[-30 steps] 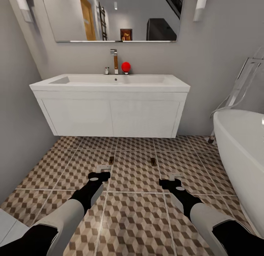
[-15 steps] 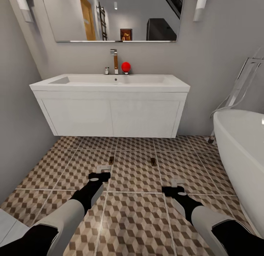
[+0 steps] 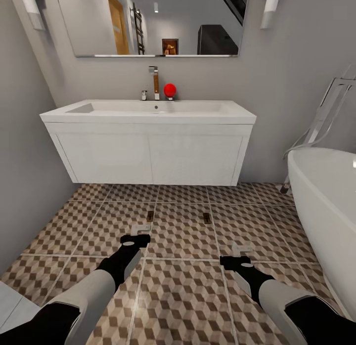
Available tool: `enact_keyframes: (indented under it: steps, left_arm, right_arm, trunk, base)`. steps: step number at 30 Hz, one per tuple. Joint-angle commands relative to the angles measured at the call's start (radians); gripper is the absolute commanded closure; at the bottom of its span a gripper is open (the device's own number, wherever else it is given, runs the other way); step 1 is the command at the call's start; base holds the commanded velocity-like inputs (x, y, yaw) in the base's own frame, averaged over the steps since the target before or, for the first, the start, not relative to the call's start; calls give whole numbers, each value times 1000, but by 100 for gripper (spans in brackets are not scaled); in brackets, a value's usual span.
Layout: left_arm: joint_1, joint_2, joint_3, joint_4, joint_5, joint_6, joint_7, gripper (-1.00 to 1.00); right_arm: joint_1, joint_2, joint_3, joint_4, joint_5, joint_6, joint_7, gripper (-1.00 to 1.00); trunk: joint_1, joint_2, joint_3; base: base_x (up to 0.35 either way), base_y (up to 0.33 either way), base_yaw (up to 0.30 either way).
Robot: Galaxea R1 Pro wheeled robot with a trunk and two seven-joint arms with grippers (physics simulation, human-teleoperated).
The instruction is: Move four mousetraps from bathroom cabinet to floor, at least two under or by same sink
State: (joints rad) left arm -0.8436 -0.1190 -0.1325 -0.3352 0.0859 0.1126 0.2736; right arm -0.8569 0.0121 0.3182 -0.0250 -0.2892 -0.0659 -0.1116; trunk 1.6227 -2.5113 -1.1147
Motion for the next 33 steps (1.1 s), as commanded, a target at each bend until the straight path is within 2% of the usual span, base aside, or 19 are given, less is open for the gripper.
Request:
enact_keyframes:
  steps: [1,12,33]
  left_arm:
    - [0,1,-9,-1,9,6,7,-100]
    - [0,2,-9,2,8,6,8,-100]
    - [0,2,-9,1,9,7,9,-100]
  right_arm:
    - [-1,1,9,2,-10,-4,-3,-100]
    - [-1,1,8,3,-9,-9,-3,-100]
    - [-1,-1,7,4,-9,-9,-4,-100]
  trunk:
    - [0,0,-1]
    - [0,0,-1]
    - [-10,5,80]
  base:
    - [0,0,0]
    - [0,0,0]
    - [0,0,0]
